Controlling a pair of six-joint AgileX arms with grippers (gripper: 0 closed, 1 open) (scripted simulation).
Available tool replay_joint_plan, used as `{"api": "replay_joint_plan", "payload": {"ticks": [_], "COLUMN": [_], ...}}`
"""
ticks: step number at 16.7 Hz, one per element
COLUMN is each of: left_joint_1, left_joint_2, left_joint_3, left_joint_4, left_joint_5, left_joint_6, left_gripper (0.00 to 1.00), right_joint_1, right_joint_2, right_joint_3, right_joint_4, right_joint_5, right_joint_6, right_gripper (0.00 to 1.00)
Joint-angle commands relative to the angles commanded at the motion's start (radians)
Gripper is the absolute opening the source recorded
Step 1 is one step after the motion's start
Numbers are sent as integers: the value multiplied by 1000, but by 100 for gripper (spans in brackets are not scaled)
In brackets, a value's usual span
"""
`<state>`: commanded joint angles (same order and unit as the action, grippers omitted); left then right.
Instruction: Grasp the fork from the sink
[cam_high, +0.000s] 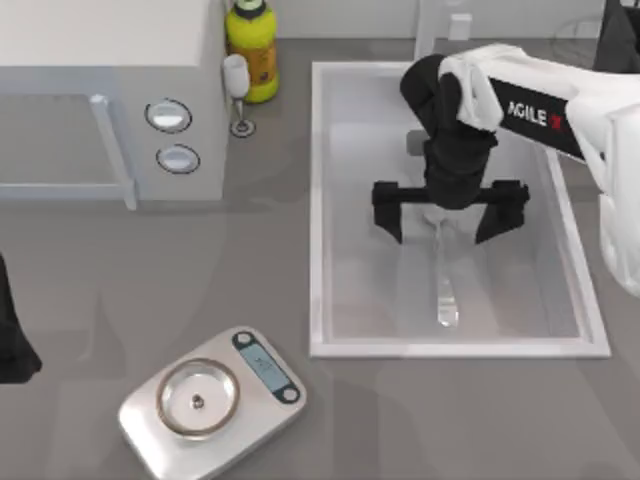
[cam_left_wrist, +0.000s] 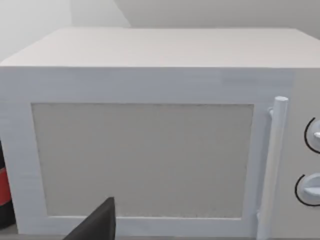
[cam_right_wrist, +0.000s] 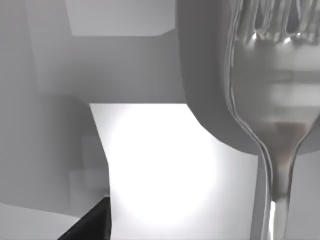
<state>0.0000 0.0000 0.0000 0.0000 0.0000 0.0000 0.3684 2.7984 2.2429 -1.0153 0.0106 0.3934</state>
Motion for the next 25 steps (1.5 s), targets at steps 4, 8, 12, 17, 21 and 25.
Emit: {"api": "replay_joint_plan", "payload": {"ticks": [4, 8, 12, 17, 21, 25], "left_joint_1": [0, 0, 0, 0, 0, 0], "left_joint_2": [0, 0, 0, 0, 0, 0], "left_joint_3": [0, 0, 0, 0, 0, 0], "left_joint_4": [0, 0, 0, 0, 0, 0], "left_joint_5": [0, 0, 0, 0, 0, 0], "left_joint_6": [0, 0, 0, 0, 0, 0], "left_gripper": [100, 100, 100, 100, 100, 100], "right_joint_1": [0, 0, 0, 0, 0, -4], "right_joint_2": [0, 0, 0, 0, 0, -38], "right_joint_3": [0, 0, 0, 0, 0, 45], "right_joint_4": [0, 0, 0, 0, 0, -49], "right_joint_5": [0, 0, 0, 0, 0, 15], "right_joint_6": [0, 0, 0, 0, 0, -9], "right_gripper": [70, 40, 10, 0, 0, 0]}}
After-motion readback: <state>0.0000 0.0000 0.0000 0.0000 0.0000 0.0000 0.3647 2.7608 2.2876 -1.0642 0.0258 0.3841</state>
